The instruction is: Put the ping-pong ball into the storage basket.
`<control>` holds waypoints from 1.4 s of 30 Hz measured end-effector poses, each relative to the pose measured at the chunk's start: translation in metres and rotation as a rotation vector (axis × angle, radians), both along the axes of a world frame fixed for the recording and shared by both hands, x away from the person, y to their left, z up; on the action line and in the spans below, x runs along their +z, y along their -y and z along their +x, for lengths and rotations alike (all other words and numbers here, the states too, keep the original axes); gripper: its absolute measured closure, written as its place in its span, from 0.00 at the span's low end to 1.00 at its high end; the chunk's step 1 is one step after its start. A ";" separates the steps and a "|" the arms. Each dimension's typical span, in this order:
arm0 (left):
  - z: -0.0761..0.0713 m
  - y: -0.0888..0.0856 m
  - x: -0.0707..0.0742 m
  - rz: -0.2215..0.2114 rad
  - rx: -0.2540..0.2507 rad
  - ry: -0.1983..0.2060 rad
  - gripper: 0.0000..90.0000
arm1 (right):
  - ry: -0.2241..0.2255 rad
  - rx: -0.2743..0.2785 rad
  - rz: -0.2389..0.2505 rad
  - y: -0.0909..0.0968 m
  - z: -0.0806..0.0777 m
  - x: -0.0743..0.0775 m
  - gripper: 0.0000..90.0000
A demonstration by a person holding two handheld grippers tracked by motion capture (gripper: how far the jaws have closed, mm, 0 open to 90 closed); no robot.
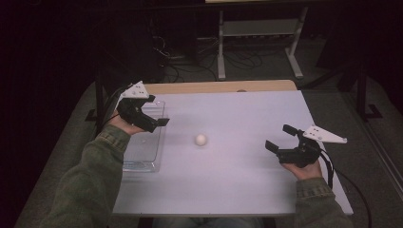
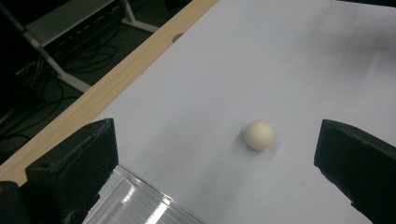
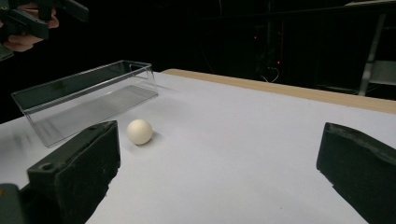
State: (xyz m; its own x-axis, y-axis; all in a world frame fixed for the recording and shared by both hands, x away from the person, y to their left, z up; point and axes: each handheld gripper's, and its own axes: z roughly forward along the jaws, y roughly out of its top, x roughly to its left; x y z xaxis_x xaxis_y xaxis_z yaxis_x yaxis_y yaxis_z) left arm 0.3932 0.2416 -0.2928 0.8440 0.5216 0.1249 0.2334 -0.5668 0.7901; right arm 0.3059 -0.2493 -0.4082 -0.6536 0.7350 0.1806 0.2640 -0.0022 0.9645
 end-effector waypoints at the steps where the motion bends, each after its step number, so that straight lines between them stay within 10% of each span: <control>1: 0.001 0.001 0.000 0.005 -0.004 0.000 0.00 | 0.000 0.000 0.000 0.000 0.000 0.000 0.00; 42: 0.032 0.052 0.003 0.166 -0.083 -0.024 0.00 | -0.007 0.000 0.000 0.001 -0.001 0.000 0.00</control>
State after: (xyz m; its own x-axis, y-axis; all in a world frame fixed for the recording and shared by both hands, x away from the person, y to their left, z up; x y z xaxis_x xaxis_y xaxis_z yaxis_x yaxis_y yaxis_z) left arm 0.4257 0.1896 -0.2893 0.8869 0.4241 0.1833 0.1979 -0.7073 0.6787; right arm 0.3051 -0.2500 -0.4086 -0.6523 0.7350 0.1849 0.2705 -0.0022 0.9627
